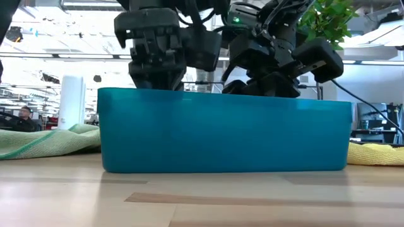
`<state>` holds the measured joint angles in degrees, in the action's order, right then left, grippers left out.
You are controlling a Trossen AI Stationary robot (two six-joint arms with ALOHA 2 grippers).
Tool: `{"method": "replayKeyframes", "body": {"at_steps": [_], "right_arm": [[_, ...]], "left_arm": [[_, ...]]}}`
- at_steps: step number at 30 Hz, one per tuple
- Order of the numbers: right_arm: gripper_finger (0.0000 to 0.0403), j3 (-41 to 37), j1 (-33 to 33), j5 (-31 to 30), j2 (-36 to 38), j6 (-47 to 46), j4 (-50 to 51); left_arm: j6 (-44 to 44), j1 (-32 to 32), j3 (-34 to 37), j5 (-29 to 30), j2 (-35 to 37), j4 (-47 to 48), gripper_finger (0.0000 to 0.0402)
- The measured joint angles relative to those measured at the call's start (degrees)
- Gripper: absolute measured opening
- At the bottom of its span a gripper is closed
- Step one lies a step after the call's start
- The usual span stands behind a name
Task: Fold microfiber towels
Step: Put the folded gray microfiber towel into the blue bin
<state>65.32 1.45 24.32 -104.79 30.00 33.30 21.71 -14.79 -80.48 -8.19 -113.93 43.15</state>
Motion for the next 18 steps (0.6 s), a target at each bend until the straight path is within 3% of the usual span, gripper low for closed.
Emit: {"method": "replayKeyframes", "body": {"at_steps": [7,18], "right_arm": [[0.0041,-0.1,0.0,-0.4,0.0,-1.6,0.8],[0.0056,-0.3,-0.1,-0.6,0.0,-3.1,1.8]], "left_arm": [[2.6,0.0,0.2,3.5,-0.5,-0.5,0.0014],[4.1,0.0,0.3,-0.9,-0.7,0.5,0.0069]]}}
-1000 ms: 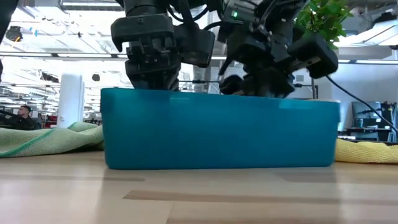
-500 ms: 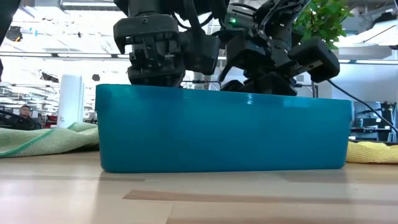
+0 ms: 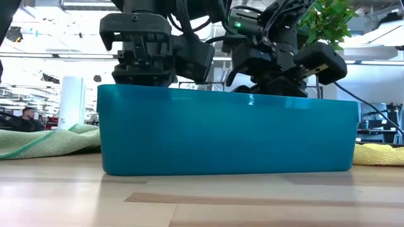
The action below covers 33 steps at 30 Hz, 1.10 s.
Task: Fold microfiber towels
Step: Put the folded gray microfiber towel into the blue bin
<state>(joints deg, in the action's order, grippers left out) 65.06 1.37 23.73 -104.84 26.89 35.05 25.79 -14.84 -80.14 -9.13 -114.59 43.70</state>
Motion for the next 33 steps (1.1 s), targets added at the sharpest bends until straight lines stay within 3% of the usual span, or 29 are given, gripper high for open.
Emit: {"method": "replayKeyframes", "body": {"at_steps": [12,18,23,26,33], "right_arm": [[0.0057,0.1,0.0,0.1,0.0,-2.9,0.8],[0.0038,0.1,0.0,0.2,0.1,-2.9,1.2],[0.0017,0.2,0.4,0.4,0.1,-3.3,1.2],[0.0038,0.2,0.6,0.3,0.1,-3.1,1.4],[0.0140,0.3,0.9,-0.1,0.1,-4.0,2.0]], "left_arm": [[-0.3,-0.1,-0.1,-2.5,0.0,0.5,0.0162],[-0.6,-0.1,-1.7,-2.6,0.0,0.1,0.0168],[-1.1,-0.1,-4.5,1.5,0.0,5.6,0.0168],[-1.1,-0.2,-5.7,4.7,0.0,8.5,0.0168],[-1.9,-0.2,-7.6,6.9,0.0,10.1,0.0168]]}}
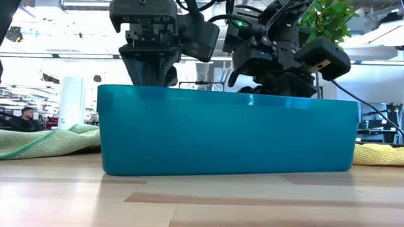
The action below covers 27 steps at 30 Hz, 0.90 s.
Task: Fold microfiber towels
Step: Put the folded gray microfiber towel into the blue bin
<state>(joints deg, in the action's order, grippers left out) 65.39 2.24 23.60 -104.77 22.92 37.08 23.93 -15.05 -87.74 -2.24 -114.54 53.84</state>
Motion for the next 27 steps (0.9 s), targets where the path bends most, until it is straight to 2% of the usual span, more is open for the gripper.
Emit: {"method": "replayKeyframes", "body": {"at_steps": [4,9,19,23,27], "right_arm": [[0.0181,1.8,0.0,-0.1,0.0,-1.8,3.5],[0.0205,2.9,0.5,-0.3,0.0,2.0,4.5],[0.0202,2.8,0.7,-2.8,-0.5,10.6,-6.8],[0.0195,0.3,0.5,-3.0,-0.5,10.6,-13.2],[0.0191,-0.4,0.3,-3.4,-0.6,10.3,-14.5]], "left_arm": [[-0.8,0.0,-0.6,0.1,0.1,1.2,0.0168],[-0.6,0.0,-0.6,1.2,0.6,2.7,0.0168],[5.6,-1.4,-0.6,10.5,7.9,8.1,0.0168],[7.6,-2.5,-0.7,12.2,10.2,8.4,0.0168],[7.9,-3.4,-0.7,12.7,10.8,8.2,0.0168]]}}
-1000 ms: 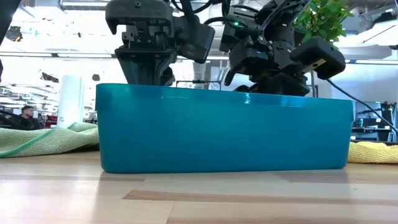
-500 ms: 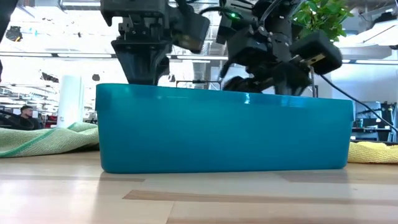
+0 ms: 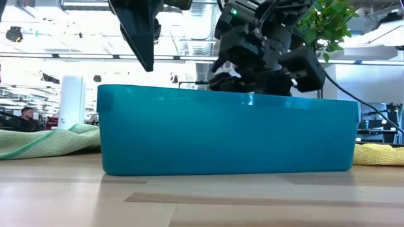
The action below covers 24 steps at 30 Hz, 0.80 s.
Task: Fold microfiber towels
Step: Put the folded gray microfiber towel into the blue bin
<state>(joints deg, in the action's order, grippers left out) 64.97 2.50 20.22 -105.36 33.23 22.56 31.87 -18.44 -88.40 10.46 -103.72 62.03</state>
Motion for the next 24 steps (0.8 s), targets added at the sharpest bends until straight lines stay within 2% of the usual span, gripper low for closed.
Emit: {"method": "replayKeyframes", "body": {"at_steps": [4,13,24], "right_arm": [[0.0187,0.0,-0.4,-2.6,-0.7,-0.1,-1.1],[0.0185,0.3,-1.3,-2.9,-5.1,-1.4,-3.0],[0.0183,-0.2,-1.3,-2.4,-2.3,-2.4,-1.3]], "left_arm": [[0.4,-0.3,0.0,0.1,0.0,0.1,0.0168],[0.9,-0.3,0.0,0.5,0.0,0.5,0.0168],[0.9,-0.3,0.0,0.5,-0.1,0.6,0.0168]]}}
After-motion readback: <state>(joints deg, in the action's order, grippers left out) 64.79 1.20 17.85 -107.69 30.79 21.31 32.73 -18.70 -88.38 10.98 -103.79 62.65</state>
